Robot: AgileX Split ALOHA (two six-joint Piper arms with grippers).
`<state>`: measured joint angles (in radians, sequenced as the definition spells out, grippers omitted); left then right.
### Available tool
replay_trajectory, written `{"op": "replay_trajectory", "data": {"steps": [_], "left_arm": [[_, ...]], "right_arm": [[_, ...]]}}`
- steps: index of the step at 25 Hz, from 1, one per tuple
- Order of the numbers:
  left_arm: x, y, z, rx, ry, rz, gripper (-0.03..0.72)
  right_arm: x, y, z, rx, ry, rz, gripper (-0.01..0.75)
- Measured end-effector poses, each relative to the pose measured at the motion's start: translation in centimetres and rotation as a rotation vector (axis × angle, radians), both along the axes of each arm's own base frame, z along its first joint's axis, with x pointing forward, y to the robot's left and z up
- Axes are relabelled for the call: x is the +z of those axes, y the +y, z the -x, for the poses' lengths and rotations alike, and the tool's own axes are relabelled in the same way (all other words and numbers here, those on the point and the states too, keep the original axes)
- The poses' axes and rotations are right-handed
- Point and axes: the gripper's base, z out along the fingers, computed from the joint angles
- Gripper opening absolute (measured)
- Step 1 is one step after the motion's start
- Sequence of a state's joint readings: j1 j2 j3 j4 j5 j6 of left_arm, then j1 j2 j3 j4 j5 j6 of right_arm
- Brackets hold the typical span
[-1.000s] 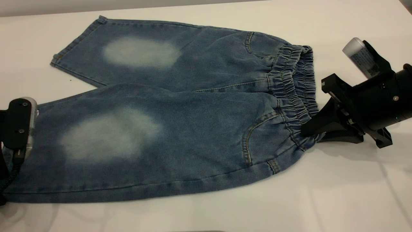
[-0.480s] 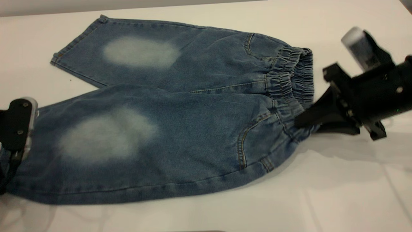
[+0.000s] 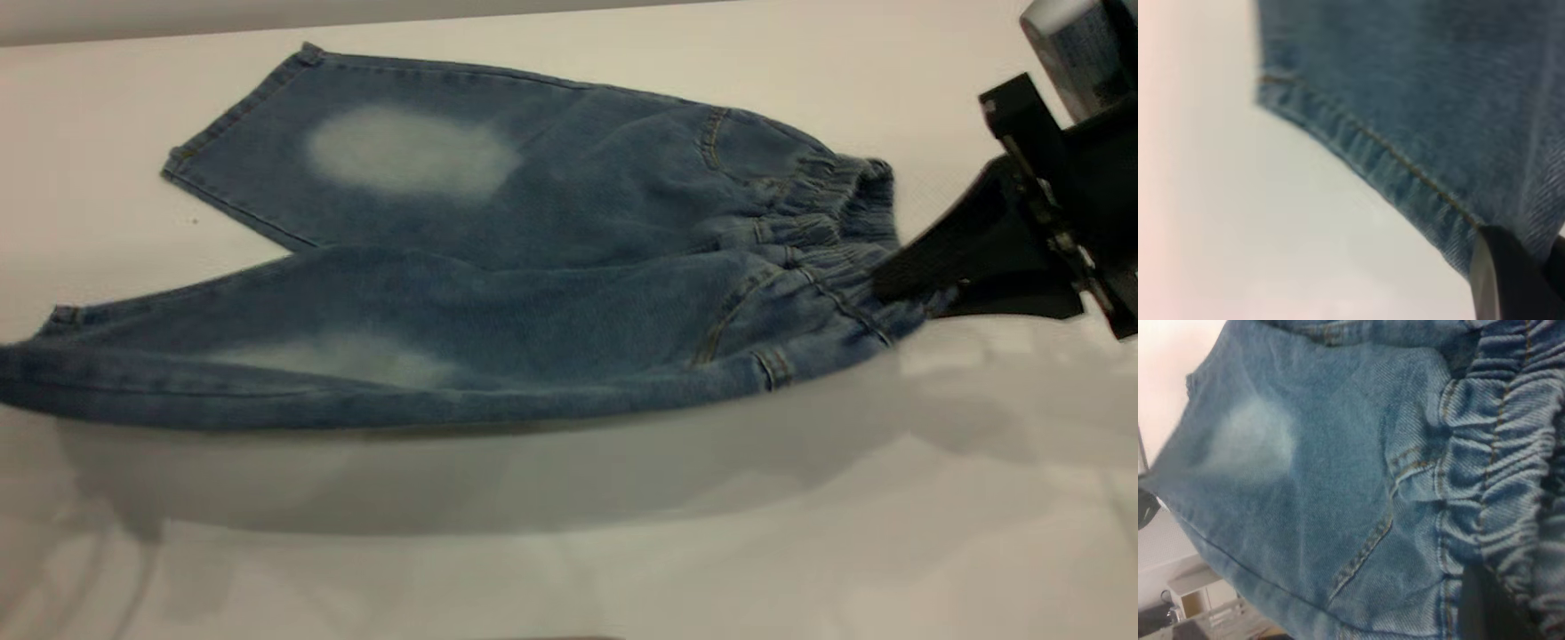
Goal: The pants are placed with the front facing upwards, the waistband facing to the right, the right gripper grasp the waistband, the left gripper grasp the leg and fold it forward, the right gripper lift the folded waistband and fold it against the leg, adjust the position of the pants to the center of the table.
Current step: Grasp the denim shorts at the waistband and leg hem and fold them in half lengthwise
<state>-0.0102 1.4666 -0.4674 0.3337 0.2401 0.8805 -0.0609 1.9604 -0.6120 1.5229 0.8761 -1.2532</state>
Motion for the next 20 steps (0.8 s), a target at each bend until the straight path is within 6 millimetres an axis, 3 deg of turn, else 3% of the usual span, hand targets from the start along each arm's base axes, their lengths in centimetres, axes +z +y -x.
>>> {"op": "replay_trajectory", "data": {"steps": [5,10,15,20], "left_arm": [[3.2,-0.1,0.9,0.034,-0.14,0.031,0.05],[4.6,-0.4,0.0,0.007,-0.308,0.066,0.05],[4.4,-0.9,-2.8,0.033,-0.426,0.155,0.05],[3.2,-1.3,-7.9,0.11,-0.463,0.257,0.05]], "right_arm": [[2.1,0.2,2.8,-0.01,-0.01,-0.002,0.065],[3.7,0.2,3.2,-0.079,-0.021,-0.026,0.066],[4.1,0.0,2.2,-0.247,0.02,-0.086,0.066],[3.3,-0.3,1.3,-0.421,0.141,-0.14,0.066]]}}
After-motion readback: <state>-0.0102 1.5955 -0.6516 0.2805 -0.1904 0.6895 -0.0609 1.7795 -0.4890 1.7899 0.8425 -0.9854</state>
